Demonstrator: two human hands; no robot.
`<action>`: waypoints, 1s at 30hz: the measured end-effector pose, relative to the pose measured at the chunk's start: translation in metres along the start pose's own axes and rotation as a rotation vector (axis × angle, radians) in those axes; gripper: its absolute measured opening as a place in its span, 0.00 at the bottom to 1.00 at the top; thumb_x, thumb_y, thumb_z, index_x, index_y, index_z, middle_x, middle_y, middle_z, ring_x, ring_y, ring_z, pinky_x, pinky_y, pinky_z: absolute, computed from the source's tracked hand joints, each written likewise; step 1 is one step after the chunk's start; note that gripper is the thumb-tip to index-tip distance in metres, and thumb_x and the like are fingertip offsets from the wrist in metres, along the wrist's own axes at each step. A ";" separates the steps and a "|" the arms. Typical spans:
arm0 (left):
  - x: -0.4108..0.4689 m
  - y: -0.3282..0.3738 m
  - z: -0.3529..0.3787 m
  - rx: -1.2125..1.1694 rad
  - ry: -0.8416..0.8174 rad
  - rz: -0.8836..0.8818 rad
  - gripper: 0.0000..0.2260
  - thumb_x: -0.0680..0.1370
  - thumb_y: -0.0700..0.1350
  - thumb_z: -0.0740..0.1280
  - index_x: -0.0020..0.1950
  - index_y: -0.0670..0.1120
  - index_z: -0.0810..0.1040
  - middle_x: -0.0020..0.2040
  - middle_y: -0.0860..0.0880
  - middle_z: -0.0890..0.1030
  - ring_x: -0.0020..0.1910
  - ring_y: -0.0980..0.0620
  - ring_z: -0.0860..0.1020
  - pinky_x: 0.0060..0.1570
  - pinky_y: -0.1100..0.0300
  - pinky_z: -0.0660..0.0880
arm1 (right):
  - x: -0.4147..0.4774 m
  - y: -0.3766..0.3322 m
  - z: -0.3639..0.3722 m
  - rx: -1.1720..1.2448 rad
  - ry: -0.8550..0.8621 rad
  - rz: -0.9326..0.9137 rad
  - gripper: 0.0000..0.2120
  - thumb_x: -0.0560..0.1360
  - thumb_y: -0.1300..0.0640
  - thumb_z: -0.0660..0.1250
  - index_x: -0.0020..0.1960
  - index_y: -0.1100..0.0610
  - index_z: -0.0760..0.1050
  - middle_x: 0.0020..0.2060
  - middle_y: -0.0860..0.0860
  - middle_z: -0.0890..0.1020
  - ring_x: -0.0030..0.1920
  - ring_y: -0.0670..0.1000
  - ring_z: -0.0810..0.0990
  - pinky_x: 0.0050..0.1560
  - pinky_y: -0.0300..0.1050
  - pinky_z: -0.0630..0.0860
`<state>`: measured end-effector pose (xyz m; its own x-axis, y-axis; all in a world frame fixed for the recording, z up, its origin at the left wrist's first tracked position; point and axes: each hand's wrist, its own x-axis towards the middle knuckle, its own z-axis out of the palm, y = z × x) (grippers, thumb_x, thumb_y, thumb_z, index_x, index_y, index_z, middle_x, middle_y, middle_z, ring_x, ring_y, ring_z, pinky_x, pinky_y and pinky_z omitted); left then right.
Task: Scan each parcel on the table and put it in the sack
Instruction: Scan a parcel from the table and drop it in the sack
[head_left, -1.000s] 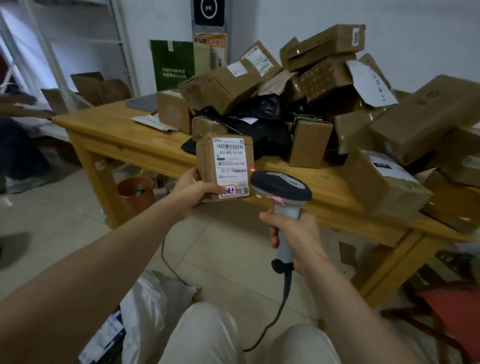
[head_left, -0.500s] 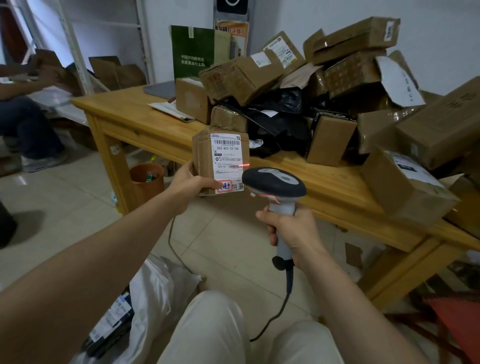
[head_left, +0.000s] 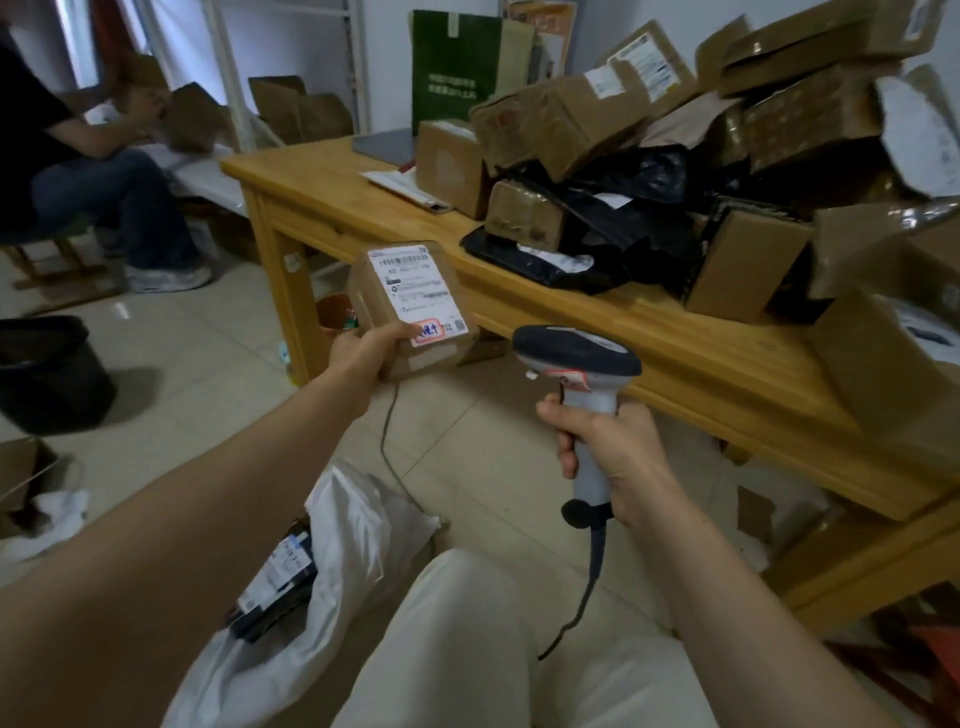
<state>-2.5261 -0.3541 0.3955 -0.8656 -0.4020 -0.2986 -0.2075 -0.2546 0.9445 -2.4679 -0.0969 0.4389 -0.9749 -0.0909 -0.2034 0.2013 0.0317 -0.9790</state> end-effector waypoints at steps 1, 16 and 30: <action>0.006 -0.009 -0.020 -0.055 0.067 -0.032 0.35 0.58 0.52 0.79 0.62 0.46 0.76 0.52 0.48 0.83 0.46 0.51 0.81 0.40 0.56 0.79 | 0.002 0.004 0.005 0.001 -0.020 0.020 0.05 0.71 0.65 0.72 0.40 0.60 0.76 0.25 0.54 0.73 0.23 0.49 0.69 0.24 0.40 0.68; -0.009 -0.211 -0.216 -0.366 0.657 -0.748 0.27 0.73 0.64 0.66 0.64 0.48 0.71 0.56 0.45 0.78 0.50 0.44 0.77 0.37 0.52 0.73 | 0.071 0.088 0.131 -0.220 -0.263 0.326 0.06 0.70 0.63 0.73 0.45 0.63 0.79 0.26 0.54 0.76 0.24 0.50 0.71 0.26 0.42 0.70; 0.111 -0.258 -0.217 -0.170 0.683 -0.687 0.23 0.81 0.50 0.62 0.74 0.44 0.63 0.64 0.43 0.73 0.64 0.39 0.73 0.48 0.48 0.72 | 0.132 0.149 0.184 -0.380 -0.296 0.493 0.09 0.71 0.64 0.72 0.47 0.68 0.78 0.27 0.55 0.74 0.24 0.49 0.71 0.24 0.39 0.70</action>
<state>-2.4701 -0.5240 0.0889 -0.1208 -0.5277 -0.8408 -0.4527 -0.7245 0.5198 -2.5493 -0.2877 0.2635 -0.7002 -0.2427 -0.6715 0.5145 0.4806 -0.7102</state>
